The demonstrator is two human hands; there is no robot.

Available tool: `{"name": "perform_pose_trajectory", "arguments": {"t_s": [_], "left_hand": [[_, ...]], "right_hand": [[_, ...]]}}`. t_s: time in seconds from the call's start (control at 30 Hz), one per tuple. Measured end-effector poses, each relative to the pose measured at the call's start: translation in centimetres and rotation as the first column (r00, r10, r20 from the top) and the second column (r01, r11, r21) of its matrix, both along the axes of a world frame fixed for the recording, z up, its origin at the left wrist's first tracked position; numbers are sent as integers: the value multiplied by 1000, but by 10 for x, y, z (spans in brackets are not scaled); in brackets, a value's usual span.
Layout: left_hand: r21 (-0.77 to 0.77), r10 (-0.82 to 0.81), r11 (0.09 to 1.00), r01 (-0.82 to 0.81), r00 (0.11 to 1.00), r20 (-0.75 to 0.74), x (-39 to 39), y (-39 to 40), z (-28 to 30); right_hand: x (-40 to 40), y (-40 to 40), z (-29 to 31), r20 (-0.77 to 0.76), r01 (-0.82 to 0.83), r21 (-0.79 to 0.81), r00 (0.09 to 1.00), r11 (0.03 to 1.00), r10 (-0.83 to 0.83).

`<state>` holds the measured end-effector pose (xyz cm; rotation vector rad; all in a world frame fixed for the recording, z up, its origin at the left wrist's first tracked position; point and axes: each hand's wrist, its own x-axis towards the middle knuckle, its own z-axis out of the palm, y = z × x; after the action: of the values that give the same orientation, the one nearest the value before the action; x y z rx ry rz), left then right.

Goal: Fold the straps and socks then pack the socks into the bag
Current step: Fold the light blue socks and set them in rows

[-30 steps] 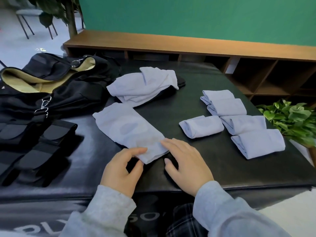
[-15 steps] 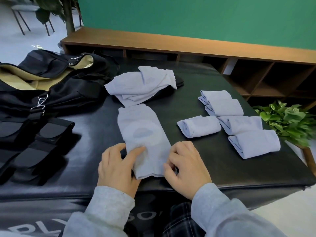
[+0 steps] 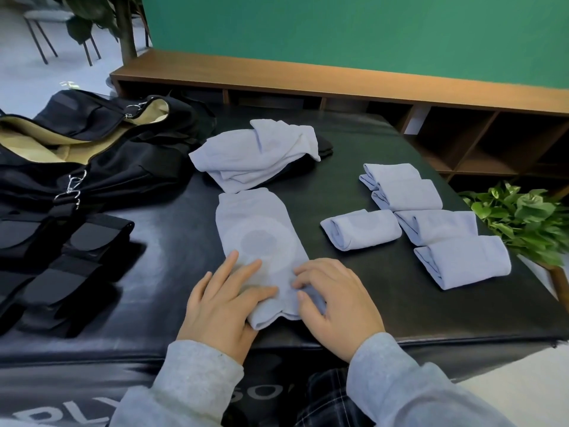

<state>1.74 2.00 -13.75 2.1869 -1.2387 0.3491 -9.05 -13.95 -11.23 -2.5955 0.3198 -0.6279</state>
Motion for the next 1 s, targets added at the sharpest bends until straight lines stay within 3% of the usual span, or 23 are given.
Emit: {"name": "perform_pose_trajectory", "arguments": {"t_s": [0.2, 0.37, 0.63, 1.0], "left_hand": [[28, 9, 1000, -6, 995, -103, 2, 1, 2], [-39, 16, 999, -24, 981, -195, 1, 1, 1], [-112, 6, 993, -30, 978, -210, 2, 1, 0], [-58, 21, 998, -33, 979, -202, -1, 3, 3]], "right_hand": [[-2, 0, 1, -2, -21, 31, 1000, 999, 22], [-3, 0, 1, -4, -25, 29, 1000, 999, 26], [-3, -1, 2, 43, -42, 50, 998, 998, 39], [-3, 0, 3, 37, -19, 78, 999, 997, 16]]}}
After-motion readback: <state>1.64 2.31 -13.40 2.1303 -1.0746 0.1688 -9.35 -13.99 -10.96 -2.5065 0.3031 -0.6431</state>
